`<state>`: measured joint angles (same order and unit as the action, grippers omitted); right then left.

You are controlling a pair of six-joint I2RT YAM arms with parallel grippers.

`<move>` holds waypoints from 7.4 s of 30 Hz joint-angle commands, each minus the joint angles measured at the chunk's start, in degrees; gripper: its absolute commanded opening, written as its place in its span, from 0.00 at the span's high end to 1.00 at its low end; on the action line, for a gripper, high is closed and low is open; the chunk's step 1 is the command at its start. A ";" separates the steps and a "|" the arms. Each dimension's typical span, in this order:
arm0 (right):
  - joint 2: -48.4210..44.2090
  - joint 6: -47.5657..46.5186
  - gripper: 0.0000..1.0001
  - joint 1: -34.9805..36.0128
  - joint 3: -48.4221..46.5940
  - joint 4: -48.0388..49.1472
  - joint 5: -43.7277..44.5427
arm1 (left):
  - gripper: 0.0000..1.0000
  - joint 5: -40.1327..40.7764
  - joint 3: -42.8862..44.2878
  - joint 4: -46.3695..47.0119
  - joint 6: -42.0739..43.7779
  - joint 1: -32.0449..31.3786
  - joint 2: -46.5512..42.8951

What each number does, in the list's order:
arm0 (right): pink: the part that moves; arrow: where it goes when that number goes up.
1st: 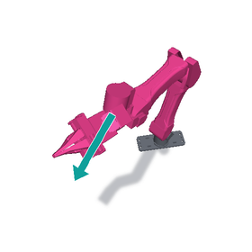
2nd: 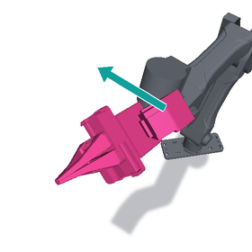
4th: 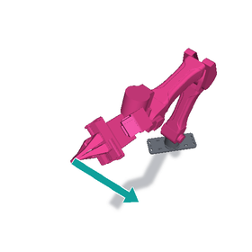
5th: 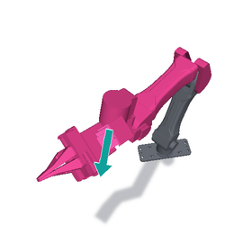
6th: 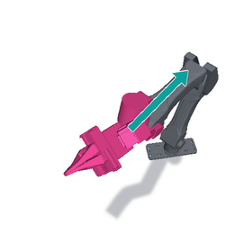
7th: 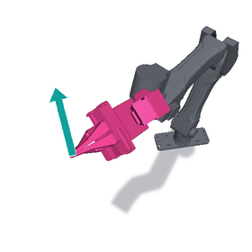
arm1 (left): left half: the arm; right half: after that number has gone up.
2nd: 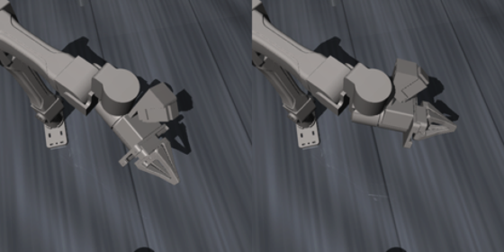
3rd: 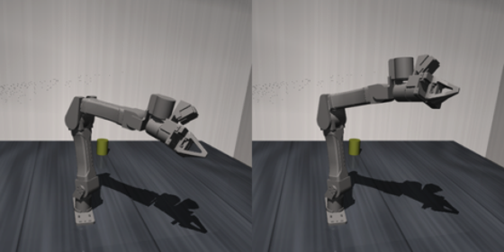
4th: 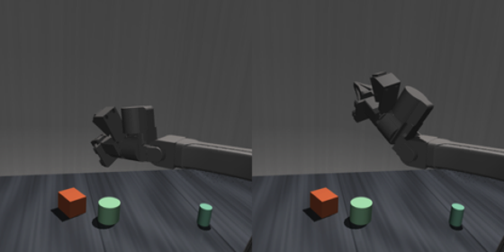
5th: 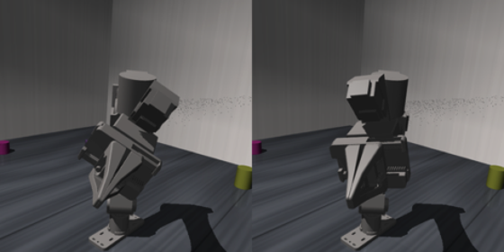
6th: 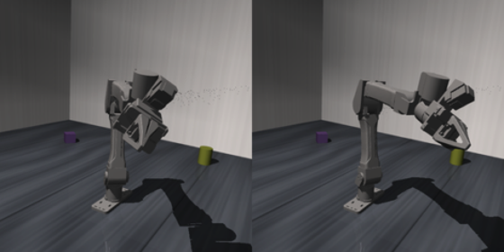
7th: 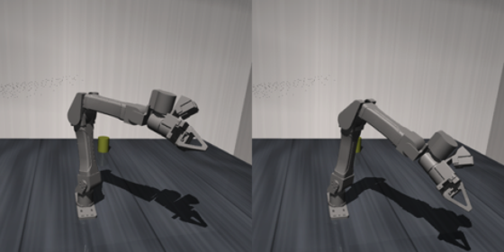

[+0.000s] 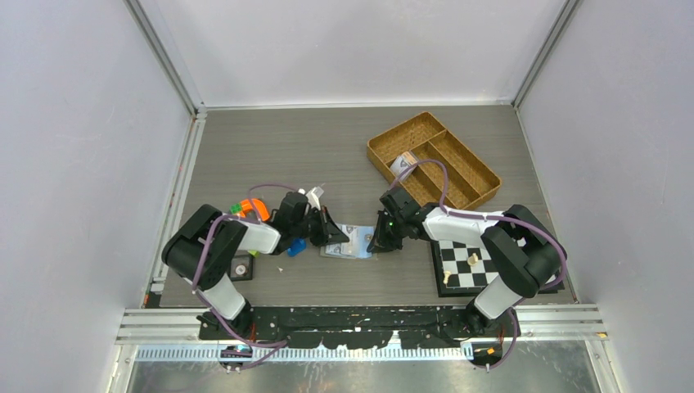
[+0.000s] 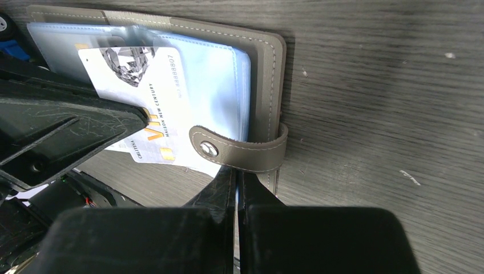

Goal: Put the credit cards into the card holder
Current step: Insert the credit card into the card holder, then pick up the credit card from the storage box.

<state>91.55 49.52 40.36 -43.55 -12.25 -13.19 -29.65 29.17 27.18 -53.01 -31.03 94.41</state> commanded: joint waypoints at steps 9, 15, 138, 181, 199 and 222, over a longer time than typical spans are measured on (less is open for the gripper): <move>2.76 -0.20 1.00 0.64 1.68 -0.43 5.19 | 1.00 3.37 -1.15 -2.28 0.49 -2.49 3.12; 2.75 -0.12 0.99 0.64 1.57 -0.38 5.19 | 1.00 4.86 0.10 -1.77 -0.06 -3.73 4.09; -11.86 3.20 0.71 0.62 2.20 -0.95 3.17 | 0.41 31.07 18.25 -50.42 20.39 -12.33 -14.94; -6.32 5.20 0.77 0.68 4.86 10.23 -1.06 | 0.73 26.97 12.49 -43.62 17.51 -10.99 -9.28; -6.64 4.83 0.77 2.59 1.29 13.22 -2.13 | 0.73 25.17 11.94 -41.32 16.30 -10.49 -10.70; 7.58 2.95 0.59 9.24 -13.06 15.06 -1.38 | 0.53 32.66 6.54 -59.69 17.59 -4.68 -40.85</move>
<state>97.84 53.65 48.95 -53.15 0.40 -15.18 1.61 35.79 -27.18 -35.88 -37.23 57.43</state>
